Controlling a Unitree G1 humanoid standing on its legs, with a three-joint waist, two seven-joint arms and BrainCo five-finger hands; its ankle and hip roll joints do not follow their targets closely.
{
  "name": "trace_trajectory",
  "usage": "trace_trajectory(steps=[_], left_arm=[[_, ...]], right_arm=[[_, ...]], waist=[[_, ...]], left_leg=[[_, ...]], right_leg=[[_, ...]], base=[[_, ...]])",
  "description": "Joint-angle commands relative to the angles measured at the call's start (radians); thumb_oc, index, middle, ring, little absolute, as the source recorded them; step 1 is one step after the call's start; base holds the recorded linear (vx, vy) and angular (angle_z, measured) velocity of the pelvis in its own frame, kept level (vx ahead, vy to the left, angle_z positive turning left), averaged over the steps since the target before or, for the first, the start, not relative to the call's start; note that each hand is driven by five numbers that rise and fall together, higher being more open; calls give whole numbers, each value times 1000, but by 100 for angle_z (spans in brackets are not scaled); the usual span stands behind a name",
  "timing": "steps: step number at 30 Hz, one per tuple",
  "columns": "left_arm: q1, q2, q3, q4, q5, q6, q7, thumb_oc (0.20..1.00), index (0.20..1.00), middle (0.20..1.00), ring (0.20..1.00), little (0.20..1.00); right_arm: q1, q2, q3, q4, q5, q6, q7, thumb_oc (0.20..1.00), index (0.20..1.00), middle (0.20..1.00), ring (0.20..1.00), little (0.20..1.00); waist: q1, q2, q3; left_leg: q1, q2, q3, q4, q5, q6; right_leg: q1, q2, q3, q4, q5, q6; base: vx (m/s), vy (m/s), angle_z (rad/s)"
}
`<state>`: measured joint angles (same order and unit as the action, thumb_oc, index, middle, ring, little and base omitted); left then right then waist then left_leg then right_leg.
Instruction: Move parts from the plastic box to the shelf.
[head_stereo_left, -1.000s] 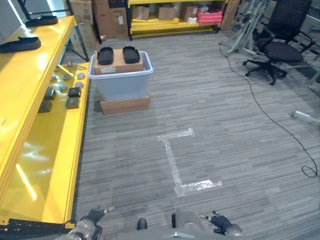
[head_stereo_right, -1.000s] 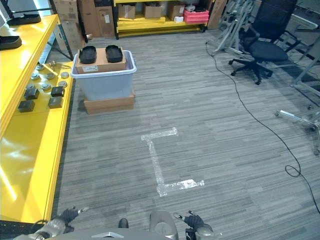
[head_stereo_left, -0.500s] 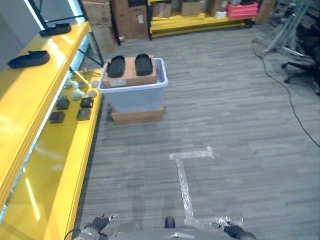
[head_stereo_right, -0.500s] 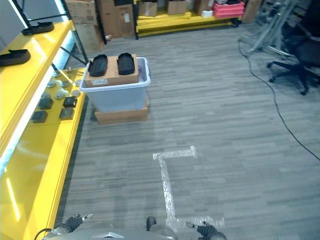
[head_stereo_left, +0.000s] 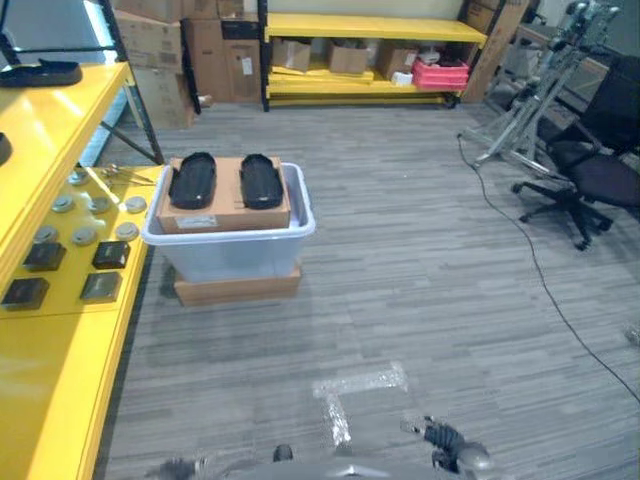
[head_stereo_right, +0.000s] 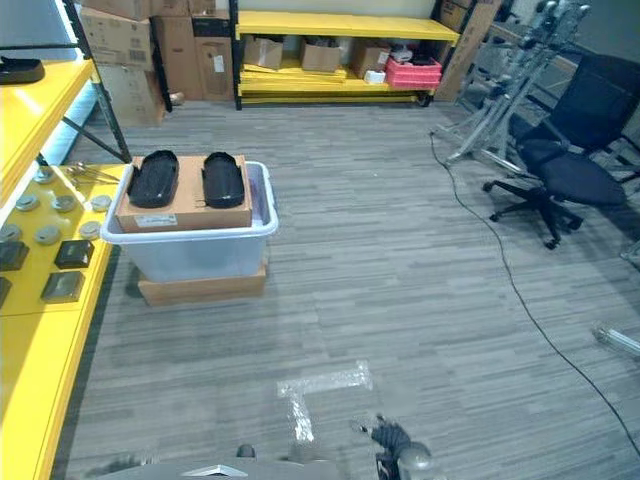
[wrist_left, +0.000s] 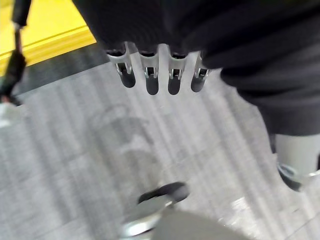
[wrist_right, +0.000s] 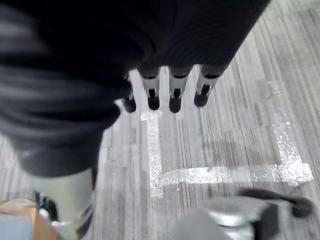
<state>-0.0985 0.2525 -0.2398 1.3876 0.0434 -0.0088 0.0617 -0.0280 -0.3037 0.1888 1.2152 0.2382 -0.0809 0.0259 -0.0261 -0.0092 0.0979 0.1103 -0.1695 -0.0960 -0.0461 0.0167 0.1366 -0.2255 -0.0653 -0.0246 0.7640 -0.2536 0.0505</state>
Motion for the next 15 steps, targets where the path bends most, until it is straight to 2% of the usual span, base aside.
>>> trace_trajectory(steps=[1, 2, 5, 7, 10, 11, 12, 13, 14, 15], left_arm=[[-21, 17, 49, -33, -36, -20, 44, 1000, 1000, 1000, 1000, 1000], [-50, 29, 51, -53, -55, -29, 56, 1000, 1000, 1000, 1000, 1000], [-66, 27, 45, -76, -51, -30, 55, 1000, 1000, 1000, 1000, 1000], [-61, 14, 41, -66, -47, -30, 54, 1000, 1000, 1000, 1000, 1000], [-39, -18, 40, -49, -58, -22, 50, 1000, 1000, 1000, 1000, 1000], [-39, -18, 40, -49, -58, -22, 50, 1000, 1000, 1000, 1000, 1000], [-21, -35, 32, -39, -60, -22, 44, 1000, 1000, 1000, 1000, 1000], [-15, -41, 25, -33, -55, -18, 44, 1000, 1000, 1000, 1000, 1000], [-6, -45, 24, -21, -50, -14, 42, 1000, 1000, 1000, 1000, 1000], [10, -51, 13, 1, -33, -9, 40, 1000, 1000, 1000, 1000, 1000]], right_arm=[[-23, -44, -28, 55, 3, -7, 16, 1000, 1000, 1000, 1000, 1000], [1, -35, -26, 89, 9, 1, 15, 1000, 1000, 1000, 1000, 1000], [21, -30, -30, 120, 1, 11, 14, 1000, 1000, 1000, 1000, 1000], [35, -17, -27, 151, -5, 17, 20, 1000, 1000, 1000, 1000, 1000], [58, -29, -27, 149, -15, 16, 27, 1000, 1000, 1000, 1000, 1000], [58, -29, -27, 149, -15, 16, 27, 1000, 1000, 1000, 1000, 1000], [41, -52, -35, 129, -1, 18, 19, 1000, 1000, 1000, 1000, 1000], [25, -63, -35, 120, 1, 17, 14, 1000, 1000, 1000, 1000, 1000], [16, -69, -33, 109, 1, 13, 10, 1000, 1000, 1000, 1000, 1000], [1, -90, -49, 70, 26, 3, 0, 1000, 1000, 1000, 1000, 1000]], waist=[[8, 28, 47], [-21, 13, 53], [-34, 10, 51], [-39, 9, 39], [-32, 10, 43], [-34, 10, 43], [-27, 6, 59], [-24, 5, 64], [-18, 3, 63], [-9, 17, 59]], left_leg=[[9, 78, -86, 54, -86, -104], [44, 82, -131, 50, -106, -113], [74, 99, -162, 69, -128, -129], [91, 119, -171, 124, -131, -145], [24, 113, -165, 302, -72, -176], [21, 113, -167, 307, -75, -175], [-41, 101, -140, 407, -40, -189], [-72, 124, -102, 372, -42, -192], [-79, 163, -59, 285, -57, -190], [-117, 236, -26, 114, -18, -197]], right_leg=[[105, -3, 22, -635, 282, 65], [81, 41, 100, -748, 319, 76], [77, 53, 107, -737, 330, 79], [94, 46, 80, -684, 314, 58], [153, 34, 52, -687, 293, 28], [153, 33, 50, -687, 293, 28], [183, 29, 51, -691, 283, 15], [193, 22, 47, -687, 267, 14], [213, 14, 41, -692, 248, 15], [232, 10, 16, -697, 219, 20]], base=[[573, -229, 31], [537, -229, 44], [327, -184, 105], [317, -191, 103], [227, -141, 42], [165, -112, 70], [149, -87, 64], [223, -90, 27], [252, 10, -4], [309, 46, 9]])
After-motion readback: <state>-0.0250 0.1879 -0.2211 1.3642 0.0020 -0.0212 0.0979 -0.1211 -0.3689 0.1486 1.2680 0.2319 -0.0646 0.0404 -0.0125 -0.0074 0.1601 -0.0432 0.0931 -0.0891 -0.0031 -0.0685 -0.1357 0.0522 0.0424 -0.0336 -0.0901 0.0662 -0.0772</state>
